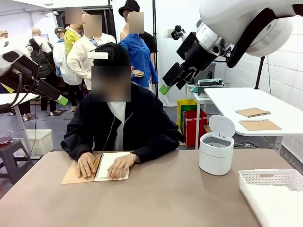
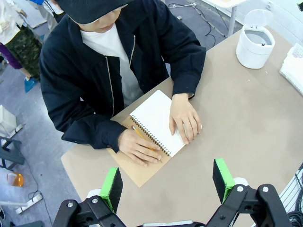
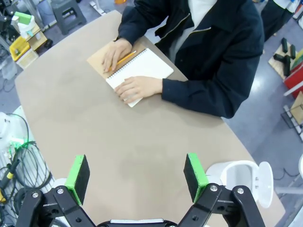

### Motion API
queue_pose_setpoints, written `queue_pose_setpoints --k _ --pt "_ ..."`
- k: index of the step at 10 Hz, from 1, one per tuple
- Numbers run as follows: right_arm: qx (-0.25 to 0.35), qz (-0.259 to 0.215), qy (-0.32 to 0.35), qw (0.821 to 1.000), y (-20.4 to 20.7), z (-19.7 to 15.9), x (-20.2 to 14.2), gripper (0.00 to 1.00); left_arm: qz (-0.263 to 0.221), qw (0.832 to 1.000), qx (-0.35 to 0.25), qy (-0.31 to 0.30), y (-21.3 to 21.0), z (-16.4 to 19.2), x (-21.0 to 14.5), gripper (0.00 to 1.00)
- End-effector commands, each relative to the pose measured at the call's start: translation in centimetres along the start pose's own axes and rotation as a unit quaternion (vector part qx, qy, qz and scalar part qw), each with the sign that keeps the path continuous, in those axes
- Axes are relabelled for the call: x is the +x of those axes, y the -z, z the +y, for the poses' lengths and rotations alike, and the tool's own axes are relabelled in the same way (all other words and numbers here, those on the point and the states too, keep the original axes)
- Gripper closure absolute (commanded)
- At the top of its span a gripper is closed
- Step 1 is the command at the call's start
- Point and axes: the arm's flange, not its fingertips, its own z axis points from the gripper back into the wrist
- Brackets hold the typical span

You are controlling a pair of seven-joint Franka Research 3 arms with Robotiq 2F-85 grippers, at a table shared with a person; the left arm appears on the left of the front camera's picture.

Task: Sort the paper based on its condition.
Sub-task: If a person hands you a paper, place it in the Organizing basket , and if it's crumpled, put it in the Trash can.

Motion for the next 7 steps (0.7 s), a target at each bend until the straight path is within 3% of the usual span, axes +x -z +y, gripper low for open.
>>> queue_pose_setpoints --k 1,7 --pt "0.001 0.0 0.001 1.0 -0.06 0.1 0.01 0.0 -0.003 1.0 0.002 -0.001 -0.07 0.12 0.03 0.0" --pt "0.001 0.0 0.001 1.0 -0.06 0.1 0.01 0.0 -0.003 1.0 0.002 -0.001 -0.07 0.12 0.03 0.0"
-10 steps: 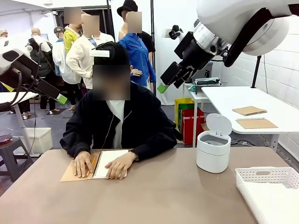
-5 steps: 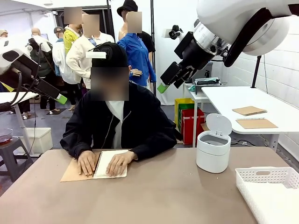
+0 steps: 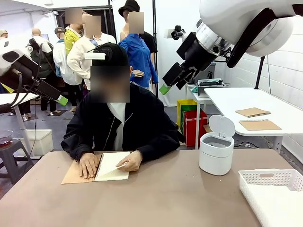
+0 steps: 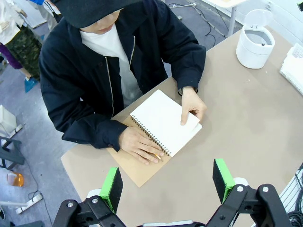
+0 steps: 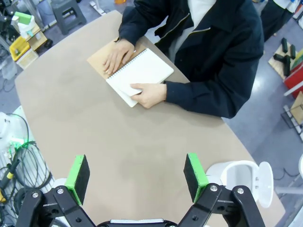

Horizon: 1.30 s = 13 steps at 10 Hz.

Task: Sort the paper based on its condition.
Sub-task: If a person hands you a paper, place it in the Organizing basket , and if it's crumpled, put it in the Trash can.

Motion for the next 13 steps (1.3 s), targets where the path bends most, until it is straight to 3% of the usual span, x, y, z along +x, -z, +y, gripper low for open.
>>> queue_pose_setpoints --k 1,7,10,13 --pt "0.001 0.0 0.001 1.0 -0.1 0.1 0.0 0.0 -0.003 1.0 0.002 -0.001 -0.1 0.1 0.0 0.0" --pt "0.0 0.0 0.0 1.0 0.0 0.0 0.0 0.0 -0.003 1.0 0.002 -0.001 -0.1 0.1 0.0 0.0" --pt "0.026 -0.017 -0.014 0.999 -0.2 -0.1 -2.0 0.0 -0.003 1.0 0.002 -0.001 -0.1 0.1 0.0 0.0" --pt "-0.008 -0.022 -0.022 0.999 -0.8 1.0 -3.0 0.0 -0.003 1.0 0.002 -0.001 -0.1 0.1 0.0 0.0"
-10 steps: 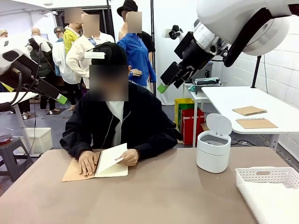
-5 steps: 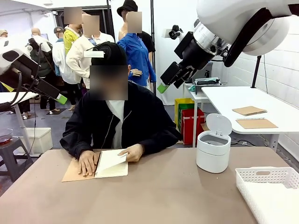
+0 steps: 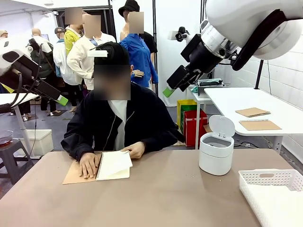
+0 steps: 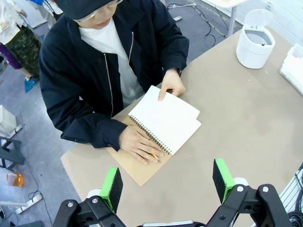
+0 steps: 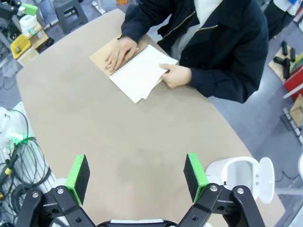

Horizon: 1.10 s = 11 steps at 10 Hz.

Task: Sort the paper based on its condition.
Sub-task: If a person hands you a paper, place it in the Organizing basket , and if it's crumpled, put it in the Trash can.

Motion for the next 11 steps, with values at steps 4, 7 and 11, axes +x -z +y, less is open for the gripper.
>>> queue_pose_setpoints --k 4,7,11 --pt "-0.007 -0.005 -0.006 1.0 -0.43 0.72 -0.49 0.0 -0.003 1.0 0.002 -0.001 -0.07 0.12 0.03 0.0" --pt "-0.007 -0.005 -0.006 1.0 -0.43 0.72 -0.49 0.0 -0.003 1.0 0.002 -0.001 -0.07 0.12 0.03 0.0" --pt "-0.007 -0.005 -0.006 1.0 -0.43 0.72 -0.49 0.0 -0.003 1.0 0.002 -0.001 -0.07 0.12 0.03 0.0"
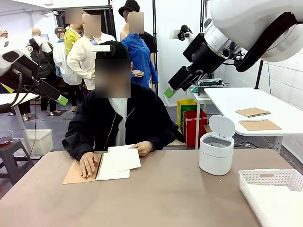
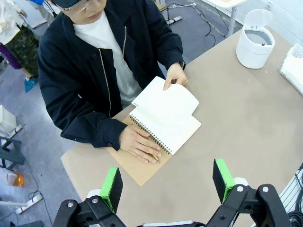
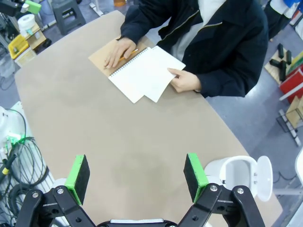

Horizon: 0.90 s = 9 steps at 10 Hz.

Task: Sort the paper based on its condition.
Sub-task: If a person hands you a paper, place it in the Organizing basket , and if it's crumpled, put it in the Trash can.

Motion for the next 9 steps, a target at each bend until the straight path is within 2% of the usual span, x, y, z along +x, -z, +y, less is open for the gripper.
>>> queue_pose_setpoints --k 1,9 --pt "0.002 0.001 0.001 1.0 0.1 -0.05 0.02 0.0 -0.003 1.0 0.002 -0.001 -0.07 0.12 0.03 0.0" --pt "0.002 0.001 0.001 1.0 0.1 -0.05 0.02 0.0 -0.003 1.0 0.002 -0.001 -0.07 0.12 0.03 0.0"
